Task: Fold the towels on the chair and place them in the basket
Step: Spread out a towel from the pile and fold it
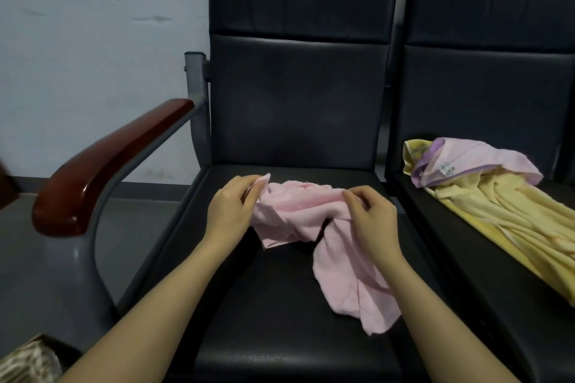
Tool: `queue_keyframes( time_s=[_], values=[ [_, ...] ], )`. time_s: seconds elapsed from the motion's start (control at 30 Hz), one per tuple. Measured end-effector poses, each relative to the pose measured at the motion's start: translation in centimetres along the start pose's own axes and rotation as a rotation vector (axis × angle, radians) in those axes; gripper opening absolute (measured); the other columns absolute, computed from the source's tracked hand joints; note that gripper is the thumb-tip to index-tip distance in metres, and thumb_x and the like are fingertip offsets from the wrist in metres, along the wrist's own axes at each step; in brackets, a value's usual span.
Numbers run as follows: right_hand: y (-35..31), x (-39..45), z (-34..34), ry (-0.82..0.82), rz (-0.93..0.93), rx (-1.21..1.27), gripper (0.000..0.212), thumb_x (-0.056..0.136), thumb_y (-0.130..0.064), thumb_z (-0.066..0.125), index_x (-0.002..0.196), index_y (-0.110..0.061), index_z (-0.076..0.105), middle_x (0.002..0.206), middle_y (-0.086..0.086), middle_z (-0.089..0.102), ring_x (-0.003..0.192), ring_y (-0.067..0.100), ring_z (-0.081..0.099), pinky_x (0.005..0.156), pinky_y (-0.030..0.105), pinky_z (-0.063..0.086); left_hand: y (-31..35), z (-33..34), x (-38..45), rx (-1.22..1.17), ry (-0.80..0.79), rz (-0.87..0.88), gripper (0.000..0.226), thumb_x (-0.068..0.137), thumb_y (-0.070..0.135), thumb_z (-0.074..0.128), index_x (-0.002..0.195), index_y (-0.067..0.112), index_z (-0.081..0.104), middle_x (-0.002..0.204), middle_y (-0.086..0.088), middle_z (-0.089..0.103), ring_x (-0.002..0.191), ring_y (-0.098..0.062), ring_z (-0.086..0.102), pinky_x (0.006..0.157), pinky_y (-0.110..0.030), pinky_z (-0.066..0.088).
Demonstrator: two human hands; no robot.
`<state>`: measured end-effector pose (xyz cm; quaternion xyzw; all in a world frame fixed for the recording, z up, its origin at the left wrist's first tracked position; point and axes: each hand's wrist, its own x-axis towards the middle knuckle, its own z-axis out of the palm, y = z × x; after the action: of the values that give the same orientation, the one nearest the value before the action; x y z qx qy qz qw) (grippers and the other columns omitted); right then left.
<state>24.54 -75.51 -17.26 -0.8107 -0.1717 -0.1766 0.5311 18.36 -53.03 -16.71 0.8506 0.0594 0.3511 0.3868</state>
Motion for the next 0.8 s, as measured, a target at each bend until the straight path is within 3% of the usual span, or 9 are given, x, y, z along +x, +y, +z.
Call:
queue_keyframes(
  time_s=[0.1,0.2,0.33,0.4,0.5,0.6,0.67,0.8],
  values=[
    [-0.1,-0.2,-0.4,-0.009,0.009,-0.188,0.012,0.093,-0.026,0.060,0.085,-0.020,0.067,0.080,-0.010,0.061,0.080,0.007,0.059,0.079,0.030,0.047,-0.1,-0.6,-0.6,0.172,-0.083,0.052,0.026,0.092,0.031,0.058,0.112,0.018,0.069,0.100,0.003,0.063,0.092,-0.018,0.058,0.087,-0.043,0.048],
    [0.5,-1.4,-0.4,-0.066,0.045,-0.496,0.014,0.094,-0.025,0.056,0.099,-0.020,0.068,0.101,-0.005,0.053,0.099,0.016,0.050,0.088,0.032,0.028,0.0,-0.4,-2.1,0.314,-0.296,0.064,0.033,0.094,0.036,0.055,0.122,0.021,0.063,0.121,0.004,0.057,0.111,-0.016,0.051,0.099,-0.032,0.031],
    [0.5,-3.5,-0.4,-0.075,-0.059,-0.482,0.018,0.093,-0.027,0.059,0.109,-0.024,0.066,0.107,-0.005,0.051,0.103,0.015,0.045,0.085,0.028,0.018,0.2,0.6,-2.9,0.438,-0.430,0.070,0.050,0.093,0.053,0.037,0.132,0.026,0.054,0.137,0.007,0.050,0.126,-0.013,0.043,0.100,-0.029,0.024],
    [0.4,-4.1,0.0,-0.117,-0.154,-0.503,0.018,0.092,-0.031,0.059,0.108,-0.026,0.067,0.106,-0.007,0.055,0.101,0.015,0.049,0.082,0.027,0.015,0.3,1.1,-2.4,0.516,-0.483,0.083,0.046,0.098,0.048,0.035,0.136,0.028,0.048,0.144,0.008,0.043,0.132,-0.011,0.036,0.102,-0.030,0.021],
    [0.2,-4.5,1.0,-0.246,-0.201,-0.624,0.043,0.092,-0.049,0.034,0.117,-0.030,0.063,0.119,-0.011,0.059,0.111,0.012,0.051,0.085,0.030,0.013,0.2,1.7,-1.5,0.637,-0.581,0.136,0.043,0.102,0.038,0.031,0.144,0.028,0.037,0.154,0.007,0.028,0.141,-0.010,0.022,0.108,-0.034,0.017],
    [1.3,-4.8,2.0,-0.420,-0.148,-0.778,0.083,0.080,-0.055,-0.008,0.145,-0.030,0.037,0.152,-0.012,0.035,0.139,0.009,0.029,0.106,0.040,0.005,-0.5,2.3,-0.5,0.731,-0.681,0.157,0.048,0.103,0.039,0.025,0.149,0.026,0.026,0.159,0.006,0.014,0.146,-0.011,0.010,0.113,-0.039,0.010],
    [2.5,-4.6,2.5,-0.496,-0.118,-0.850,0.090,0.074,-0.053,-0.018,0.151,-0.030,0.022,0.159,-0.012,0.019,0.145,0.010,0.015,0.111,0.045,0.001,-0.9,2.9,0.4,0.756,-0.713,0.175,0.050,0.103,0.039,0.022,0.151,0.025,0.021,0.160,0.005,0.009,0.146,-0.011,0.006,0.115,-0.041,0.006],
    [4.1,-3.1,2.7,-0.542,-0.046,-0.854,0.094,0.069,-0.056,-0.022,0.154,-0.030,0.010,0.161,-0.013,0.005,0.148,0.010,0.001,0.115,0.047,-0.004,-2.0,4.3,2.2,0.773,-0.785,0.222,0.052,0.103,0.042,0.021,0.152,0.027,0.015,0.161,0.006,0.003,0.147,-0.011,-0.002,0.117,-0.039,0.002]
  ],
)
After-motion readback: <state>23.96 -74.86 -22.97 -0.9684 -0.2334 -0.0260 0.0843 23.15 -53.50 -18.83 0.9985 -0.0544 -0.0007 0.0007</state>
